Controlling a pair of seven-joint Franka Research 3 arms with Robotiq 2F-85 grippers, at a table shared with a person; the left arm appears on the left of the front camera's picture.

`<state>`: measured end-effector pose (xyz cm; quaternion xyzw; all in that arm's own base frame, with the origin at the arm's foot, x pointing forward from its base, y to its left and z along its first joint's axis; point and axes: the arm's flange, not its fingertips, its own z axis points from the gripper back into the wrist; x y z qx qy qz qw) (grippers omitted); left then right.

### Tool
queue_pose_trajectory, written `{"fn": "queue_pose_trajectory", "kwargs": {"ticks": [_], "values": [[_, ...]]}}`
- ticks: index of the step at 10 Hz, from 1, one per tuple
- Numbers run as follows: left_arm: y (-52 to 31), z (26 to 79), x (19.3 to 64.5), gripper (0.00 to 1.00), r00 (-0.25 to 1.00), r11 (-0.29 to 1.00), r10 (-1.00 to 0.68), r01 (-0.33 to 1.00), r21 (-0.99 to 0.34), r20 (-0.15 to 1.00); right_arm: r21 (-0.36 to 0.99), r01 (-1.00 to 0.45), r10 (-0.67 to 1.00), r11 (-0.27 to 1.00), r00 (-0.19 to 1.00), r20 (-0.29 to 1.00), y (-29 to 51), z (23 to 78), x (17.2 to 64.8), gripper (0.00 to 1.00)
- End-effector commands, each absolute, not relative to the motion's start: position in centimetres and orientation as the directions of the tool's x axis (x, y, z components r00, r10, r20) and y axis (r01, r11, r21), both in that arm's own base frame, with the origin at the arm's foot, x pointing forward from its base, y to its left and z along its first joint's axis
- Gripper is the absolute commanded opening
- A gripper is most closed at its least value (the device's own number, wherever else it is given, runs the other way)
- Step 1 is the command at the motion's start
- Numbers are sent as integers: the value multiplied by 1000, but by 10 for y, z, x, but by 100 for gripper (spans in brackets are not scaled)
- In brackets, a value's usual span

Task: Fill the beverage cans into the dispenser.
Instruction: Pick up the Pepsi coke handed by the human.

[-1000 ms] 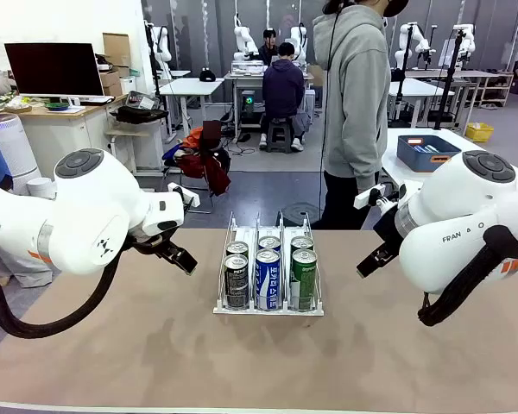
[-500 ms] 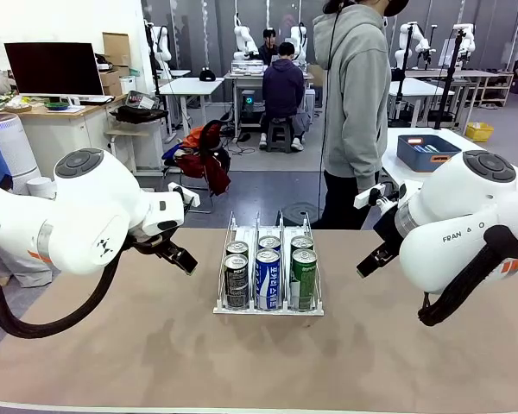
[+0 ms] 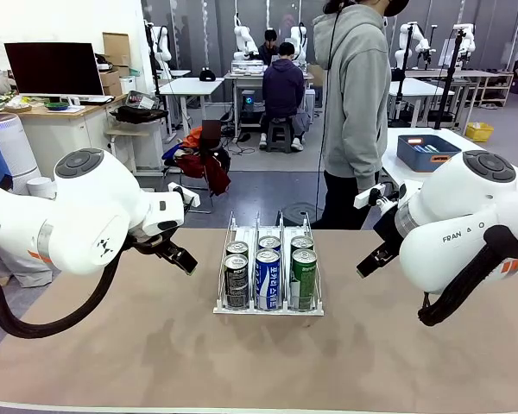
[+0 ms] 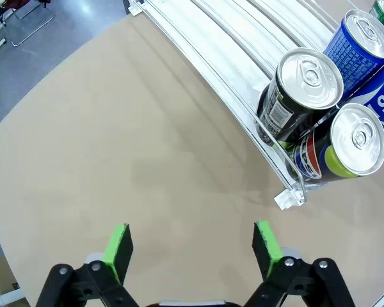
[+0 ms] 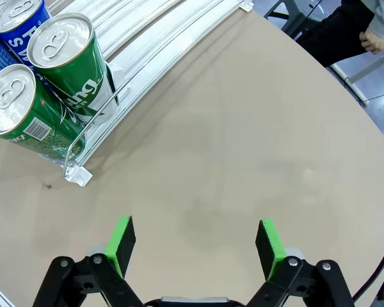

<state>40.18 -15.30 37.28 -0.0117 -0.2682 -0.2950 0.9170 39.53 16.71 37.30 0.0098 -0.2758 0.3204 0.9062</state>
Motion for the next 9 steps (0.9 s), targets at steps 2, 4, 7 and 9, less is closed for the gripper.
{"fn": "queue_pose_trajectory", "kwargs": {"ticks": [2,4,7,9], "values": [[-153,373,402,100,682,826,-535,547,137,499,-159,-586,575,795,643,506,167,373,395,100],[-151,402,404,100,635,756,-583,652,52,506,-20,-620,548,785,678,490,172,393,395,100],[-132,434,400,100,596,662,-649,749,-36,472,141,-635,523,760,725,448,165,426,407,100],[-112,464,397,100,504,548,-707,834,-66,496,141,-640,519,755,716,467,160,455,422,100]]}}
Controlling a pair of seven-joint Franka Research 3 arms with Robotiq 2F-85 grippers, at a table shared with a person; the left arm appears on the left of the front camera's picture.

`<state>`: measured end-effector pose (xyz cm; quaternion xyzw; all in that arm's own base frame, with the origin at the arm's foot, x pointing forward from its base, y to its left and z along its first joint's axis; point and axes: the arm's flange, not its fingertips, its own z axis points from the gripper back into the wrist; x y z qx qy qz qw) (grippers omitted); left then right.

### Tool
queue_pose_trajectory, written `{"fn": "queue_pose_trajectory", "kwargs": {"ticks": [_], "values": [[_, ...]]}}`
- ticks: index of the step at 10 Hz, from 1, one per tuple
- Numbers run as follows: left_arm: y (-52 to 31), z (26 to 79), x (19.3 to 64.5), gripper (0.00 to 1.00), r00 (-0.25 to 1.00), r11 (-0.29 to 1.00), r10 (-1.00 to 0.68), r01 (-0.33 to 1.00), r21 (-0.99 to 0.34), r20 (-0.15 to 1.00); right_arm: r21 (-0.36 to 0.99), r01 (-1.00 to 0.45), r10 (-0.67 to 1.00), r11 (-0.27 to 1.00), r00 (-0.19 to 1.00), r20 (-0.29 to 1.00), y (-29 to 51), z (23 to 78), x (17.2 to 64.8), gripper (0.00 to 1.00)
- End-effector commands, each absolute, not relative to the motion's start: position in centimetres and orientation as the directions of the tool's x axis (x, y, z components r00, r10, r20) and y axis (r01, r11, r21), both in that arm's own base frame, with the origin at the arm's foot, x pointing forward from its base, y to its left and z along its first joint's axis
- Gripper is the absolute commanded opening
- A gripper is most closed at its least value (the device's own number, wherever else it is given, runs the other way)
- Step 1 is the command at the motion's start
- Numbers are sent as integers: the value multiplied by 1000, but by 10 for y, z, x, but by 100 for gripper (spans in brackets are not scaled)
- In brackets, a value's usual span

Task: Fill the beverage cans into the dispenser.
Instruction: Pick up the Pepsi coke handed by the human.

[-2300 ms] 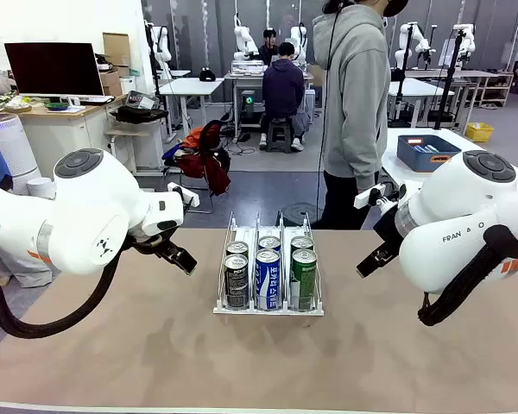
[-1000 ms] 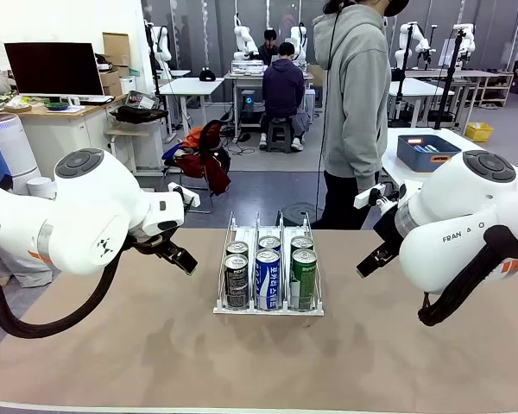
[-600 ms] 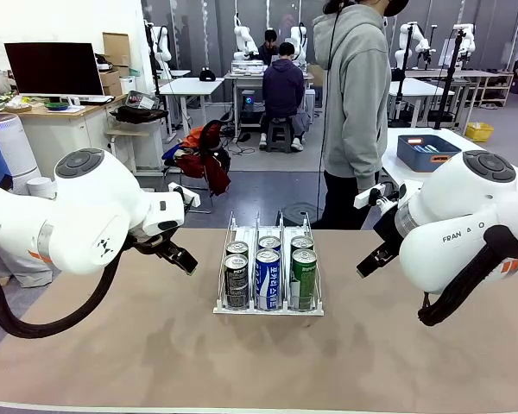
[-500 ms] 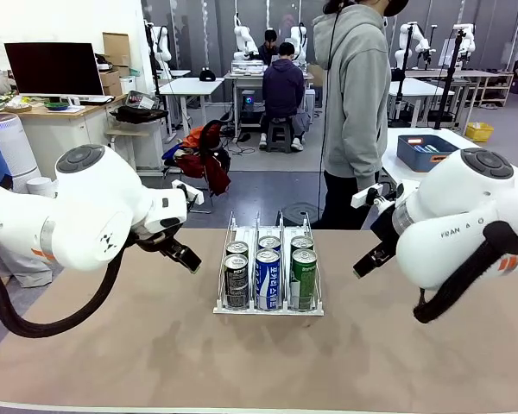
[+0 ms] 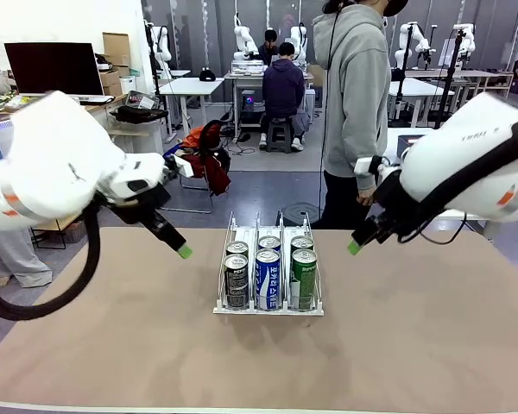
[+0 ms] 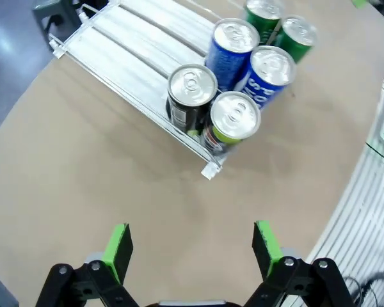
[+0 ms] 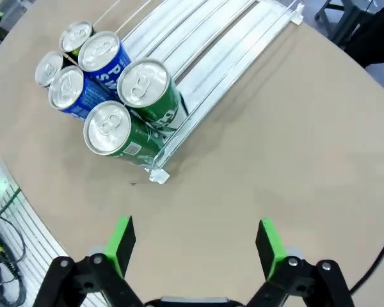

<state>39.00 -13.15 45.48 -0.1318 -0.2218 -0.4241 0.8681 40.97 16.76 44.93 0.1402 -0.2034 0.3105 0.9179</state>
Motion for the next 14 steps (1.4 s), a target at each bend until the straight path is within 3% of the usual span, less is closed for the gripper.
{"fn": "queue_pose_trajectory", "kwargs": {"ticks": [1,3,4,5,9,10,13,14], "values": [[-102,475,396,100,474,512,-735,857,-61,485,130,-642,528,756,715,458,153,469,430,100],[-82,494,391,100,470,533,-709,845,-38,526,165,-636,498,754,717,488,132,498,440,100],[-103,482,389,100,477,524,-730,850,-46,490,170,-624,465,762,711,527,127,502,445,100],[-103,482,389,100,477,524,-730,850,-46,490,133,-622,502,772,724,472,139,493,435,100],[-103,482,389,100,477,524,-730,850,-46,490,130,-623,501,772,721,479,139,499,437,100],[-103,482,389,100,477,524,-730,850,-46,490,193,-668,510,719,695,507,136,527,443,100],[-105,484,388,100,483,528,-738,848,-43,472,176,-802,585,571,548,598,121,608,456,100],[-94,511,385,100,413,445,-779,894,-48,471,167,-823,604,544,521,603,118,619,458,100]]}}
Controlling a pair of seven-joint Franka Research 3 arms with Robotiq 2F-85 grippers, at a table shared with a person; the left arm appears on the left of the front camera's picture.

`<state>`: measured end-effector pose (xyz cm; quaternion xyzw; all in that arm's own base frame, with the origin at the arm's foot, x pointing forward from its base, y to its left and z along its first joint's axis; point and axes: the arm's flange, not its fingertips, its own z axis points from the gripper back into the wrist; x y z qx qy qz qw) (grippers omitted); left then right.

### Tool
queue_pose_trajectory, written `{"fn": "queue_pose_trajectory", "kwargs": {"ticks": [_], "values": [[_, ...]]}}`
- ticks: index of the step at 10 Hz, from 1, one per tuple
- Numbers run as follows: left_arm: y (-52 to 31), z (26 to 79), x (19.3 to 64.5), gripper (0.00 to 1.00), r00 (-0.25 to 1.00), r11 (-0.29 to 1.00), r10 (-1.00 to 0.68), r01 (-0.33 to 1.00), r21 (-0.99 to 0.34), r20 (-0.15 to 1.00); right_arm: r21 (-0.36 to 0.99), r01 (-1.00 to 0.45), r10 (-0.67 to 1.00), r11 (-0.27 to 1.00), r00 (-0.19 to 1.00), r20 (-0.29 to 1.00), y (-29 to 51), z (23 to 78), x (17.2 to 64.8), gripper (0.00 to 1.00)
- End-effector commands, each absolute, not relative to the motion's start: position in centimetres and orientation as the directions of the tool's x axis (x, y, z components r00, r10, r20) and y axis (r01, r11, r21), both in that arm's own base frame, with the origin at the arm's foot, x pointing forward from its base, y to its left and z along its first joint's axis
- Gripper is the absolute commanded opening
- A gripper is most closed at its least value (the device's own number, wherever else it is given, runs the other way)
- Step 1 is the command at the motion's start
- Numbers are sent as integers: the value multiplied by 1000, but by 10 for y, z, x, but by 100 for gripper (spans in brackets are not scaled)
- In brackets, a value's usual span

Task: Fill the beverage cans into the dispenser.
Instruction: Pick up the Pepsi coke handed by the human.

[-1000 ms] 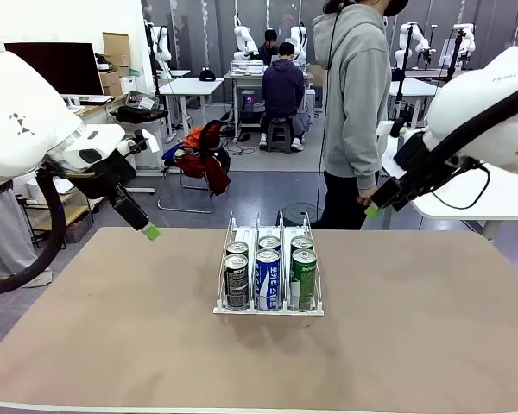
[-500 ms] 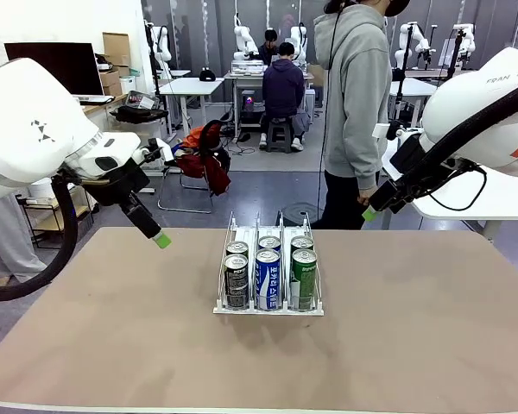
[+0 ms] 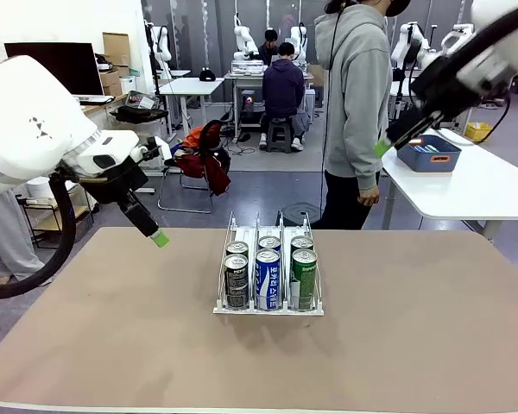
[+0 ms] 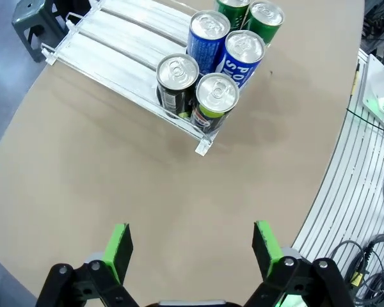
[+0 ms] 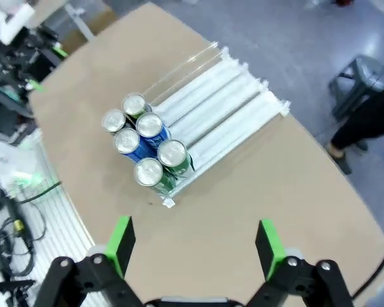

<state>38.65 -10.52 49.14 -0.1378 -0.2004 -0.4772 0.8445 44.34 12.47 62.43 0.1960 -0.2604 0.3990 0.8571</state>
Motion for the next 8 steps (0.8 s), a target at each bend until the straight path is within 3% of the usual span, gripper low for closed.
{"fn": "queue_pose_trajectory", "kwargs": {"ticks": [1,4,8], "values": [[-83,546,385,100,371,410,-786,912,-32,495,154,-819,605,553,521,601,115,624,459,100],[-70,617,385,100,322,396,-792,918,34,519,144,-803,583,578,530,616,102,629,457,100],[-65,630,372,100,359,515,-677,855,64,642,98,-758,504,645,519,691,72,650,457,100]]}}
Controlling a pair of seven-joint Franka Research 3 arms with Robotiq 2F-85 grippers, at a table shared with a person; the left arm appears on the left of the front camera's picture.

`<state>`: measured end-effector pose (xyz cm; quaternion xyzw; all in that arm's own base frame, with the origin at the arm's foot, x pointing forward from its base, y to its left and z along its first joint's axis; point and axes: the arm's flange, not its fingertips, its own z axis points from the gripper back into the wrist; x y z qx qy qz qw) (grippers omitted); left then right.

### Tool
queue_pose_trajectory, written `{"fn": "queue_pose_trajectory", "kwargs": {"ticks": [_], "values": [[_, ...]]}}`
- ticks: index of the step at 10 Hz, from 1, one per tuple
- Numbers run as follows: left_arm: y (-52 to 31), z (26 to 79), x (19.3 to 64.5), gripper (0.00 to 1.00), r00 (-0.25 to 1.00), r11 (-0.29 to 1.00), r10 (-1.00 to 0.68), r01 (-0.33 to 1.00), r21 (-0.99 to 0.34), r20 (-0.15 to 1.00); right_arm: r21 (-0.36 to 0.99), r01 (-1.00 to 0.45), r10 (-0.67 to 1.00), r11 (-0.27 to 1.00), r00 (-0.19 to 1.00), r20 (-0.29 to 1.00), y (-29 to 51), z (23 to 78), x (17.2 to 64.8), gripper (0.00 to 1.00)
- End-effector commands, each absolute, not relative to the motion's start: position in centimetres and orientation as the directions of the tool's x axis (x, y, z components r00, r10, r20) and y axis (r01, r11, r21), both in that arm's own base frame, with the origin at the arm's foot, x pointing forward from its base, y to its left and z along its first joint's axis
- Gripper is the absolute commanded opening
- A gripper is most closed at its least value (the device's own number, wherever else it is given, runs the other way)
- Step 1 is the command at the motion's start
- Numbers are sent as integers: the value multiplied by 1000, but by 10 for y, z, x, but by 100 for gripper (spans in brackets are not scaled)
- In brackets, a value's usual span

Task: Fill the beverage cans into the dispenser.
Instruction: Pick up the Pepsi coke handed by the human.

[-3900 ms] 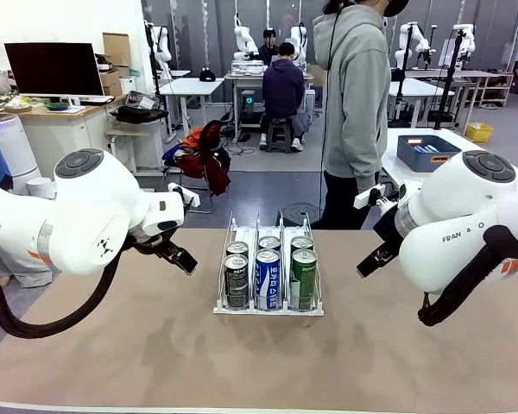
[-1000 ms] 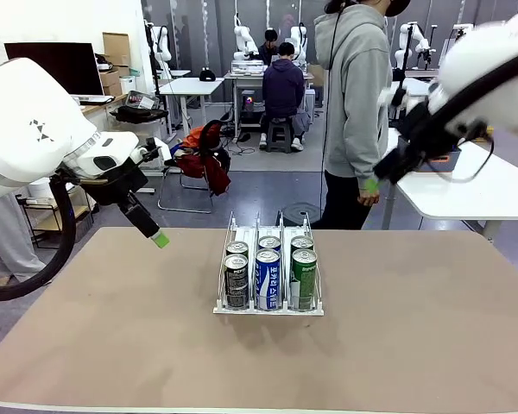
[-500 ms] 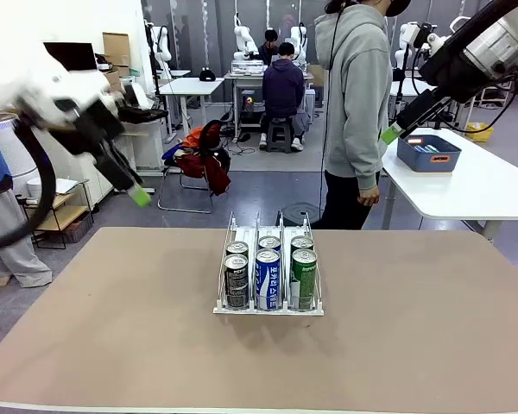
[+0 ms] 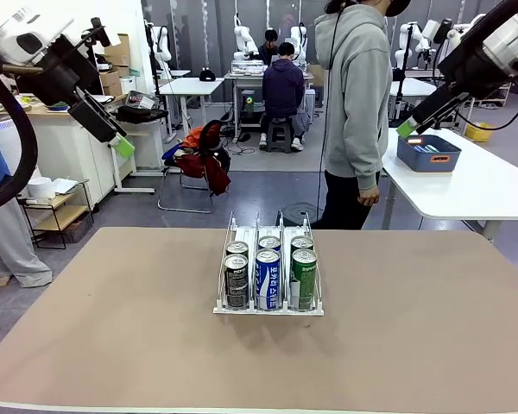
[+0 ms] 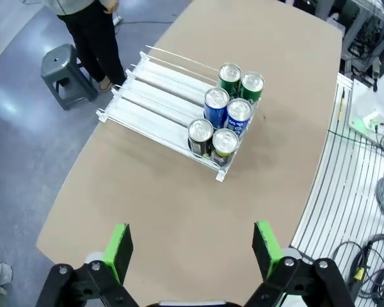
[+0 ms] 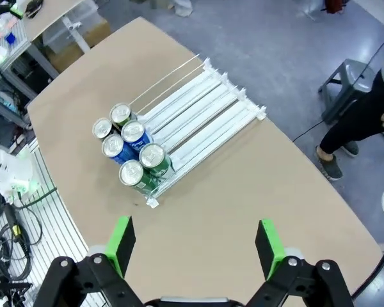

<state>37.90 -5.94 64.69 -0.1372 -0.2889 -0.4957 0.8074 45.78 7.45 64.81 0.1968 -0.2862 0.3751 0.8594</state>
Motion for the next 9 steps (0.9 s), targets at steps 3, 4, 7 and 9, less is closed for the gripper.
{"fn": "queue_pose_trajectory", "kwargs": {"ticks": [3,4,7,9], "values": [[-62,648,378,100,330,442,-748,895,61,576,124,-757,532,641,555,640,75,648,458,100],[-62,648,378,100,330,442,-748,895,61,576,124,-757,532,641,555,640,75,648,458,100],[-73,664,378,100,398,533,-675,845,38,621,58,-782,568,621,500,654,80,671,459,100],[-79,679,379,100,370,527,-646,849,40,668,21,-787,577,617,471,667,81,687,456,100]]}}
